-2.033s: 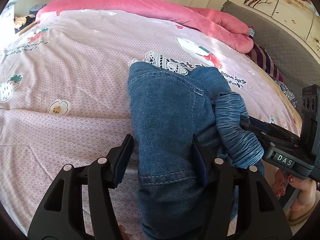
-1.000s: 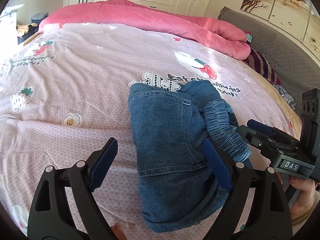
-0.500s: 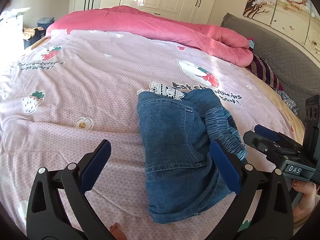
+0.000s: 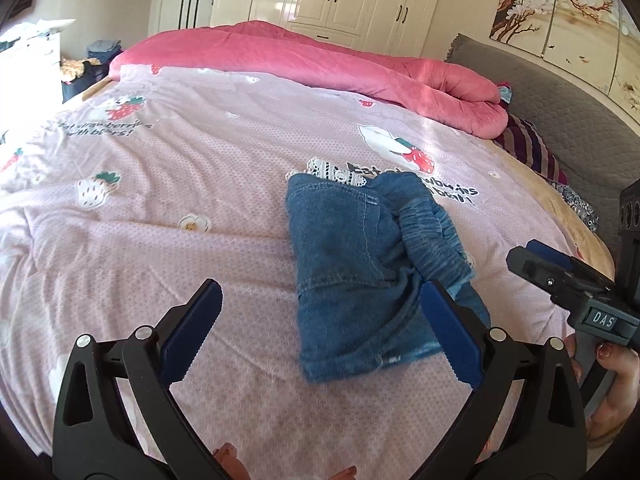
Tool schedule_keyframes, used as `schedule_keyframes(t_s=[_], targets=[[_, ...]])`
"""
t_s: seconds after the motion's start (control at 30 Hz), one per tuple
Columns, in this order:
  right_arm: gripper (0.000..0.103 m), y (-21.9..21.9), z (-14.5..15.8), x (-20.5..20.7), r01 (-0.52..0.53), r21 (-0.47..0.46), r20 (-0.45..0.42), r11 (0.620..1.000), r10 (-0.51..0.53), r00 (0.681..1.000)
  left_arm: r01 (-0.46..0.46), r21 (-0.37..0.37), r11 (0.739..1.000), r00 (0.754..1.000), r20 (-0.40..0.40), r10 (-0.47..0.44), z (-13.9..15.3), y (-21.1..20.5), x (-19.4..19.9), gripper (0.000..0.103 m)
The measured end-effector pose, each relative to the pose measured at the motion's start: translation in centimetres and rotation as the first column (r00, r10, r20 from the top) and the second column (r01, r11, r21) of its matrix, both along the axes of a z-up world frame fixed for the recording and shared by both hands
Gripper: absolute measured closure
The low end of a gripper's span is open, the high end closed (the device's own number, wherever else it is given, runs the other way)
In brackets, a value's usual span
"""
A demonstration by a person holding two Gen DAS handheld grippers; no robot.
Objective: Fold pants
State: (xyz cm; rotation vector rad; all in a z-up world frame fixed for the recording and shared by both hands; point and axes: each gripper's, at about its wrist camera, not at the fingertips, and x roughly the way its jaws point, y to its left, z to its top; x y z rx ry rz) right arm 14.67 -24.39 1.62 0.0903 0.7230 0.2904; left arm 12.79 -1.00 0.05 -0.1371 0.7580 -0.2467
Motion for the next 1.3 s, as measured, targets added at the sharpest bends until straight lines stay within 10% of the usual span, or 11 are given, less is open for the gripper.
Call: schedule_keyframes(t_s=[1.3], targets=[[0.005, -1.2, 0.9, -13.2, 0.018, -0.048, 0.056, 0.999, -0.016, 0.998, -0.016, 0.083, 0.996, 0.999, 0.047, 0.012, -0.4, -1.7, -12.8, 0.010]])
